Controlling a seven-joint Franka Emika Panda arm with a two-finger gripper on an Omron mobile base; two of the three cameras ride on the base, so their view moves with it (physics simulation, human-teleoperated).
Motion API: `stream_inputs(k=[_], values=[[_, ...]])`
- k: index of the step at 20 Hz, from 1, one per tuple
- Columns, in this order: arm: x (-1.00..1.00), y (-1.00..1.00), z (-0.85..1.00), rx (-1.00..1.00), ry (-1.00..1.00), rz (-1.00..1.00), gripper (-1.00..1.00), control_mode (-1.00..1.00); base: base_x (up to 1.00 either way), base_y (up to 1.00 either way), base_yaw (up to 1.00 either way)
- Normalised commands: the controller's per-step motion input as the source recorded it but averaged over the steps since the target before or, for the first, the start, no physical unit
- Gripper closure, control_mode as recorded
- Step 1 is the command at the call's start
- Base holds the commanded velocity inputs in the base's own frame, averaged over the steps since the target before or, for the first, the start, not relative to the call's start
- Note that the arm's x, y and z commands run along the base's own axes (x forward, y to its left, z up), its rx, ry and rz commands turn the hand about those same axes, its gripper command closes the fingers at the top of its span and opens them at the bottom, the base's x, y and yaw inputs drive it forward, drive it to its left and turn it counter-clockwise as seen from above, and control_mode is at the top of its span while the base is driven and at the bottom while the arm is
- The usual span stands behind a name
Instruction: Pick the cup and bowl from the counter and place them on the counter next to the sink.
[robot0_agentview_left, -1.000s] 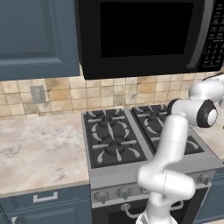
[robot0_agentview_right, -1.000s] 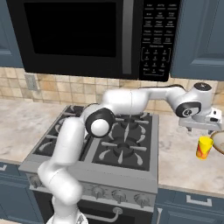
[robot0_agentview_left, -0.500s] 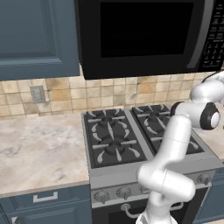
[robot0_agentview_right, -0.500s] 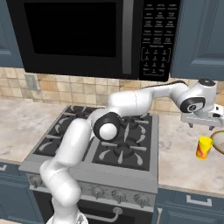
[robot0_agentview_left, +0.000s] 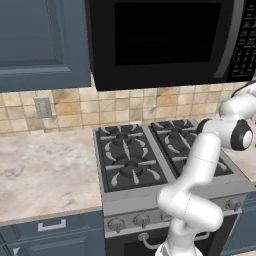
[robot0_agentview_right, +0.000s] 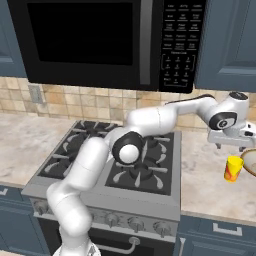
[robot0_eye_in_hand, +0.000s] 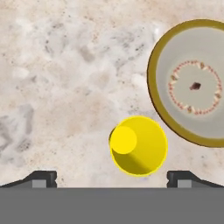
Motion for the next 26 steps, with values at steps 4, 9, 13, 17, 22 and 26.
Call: stream_inputs(k=[4, 9, 13, 17, 22, 26], values=[[0.03, 0.0, -0.26, 0.0, 0.01, 0.04, -1.0, -1.0, 0.0, 0.0, 0.0], [0.03, 0.0, -0.27, 0.0, 0.0, 0.04, -1.0, -1.0, 0.0, 0.0, 0.0], [0.02, 0.0, -0.31, 0.0, 0.0, 0.03, -1.0, -1.0, 0.0, 0.0, 0.0], [0.02, 0.0, -0.26, 0.0, 0.0, 0.04, -1.0, -1.0, 0.0, 0.0, 0.0], [0.03, 0.0, -0.25, 0.0, 0.0, 0.04, -1.0, -1.0, 0.0, 0.0, 0.0], [0.06, 0.0, -0.21, 0.0, 0.0, 0.04, -1.0, -1.0, 0.0, 0.0, 0.0]])
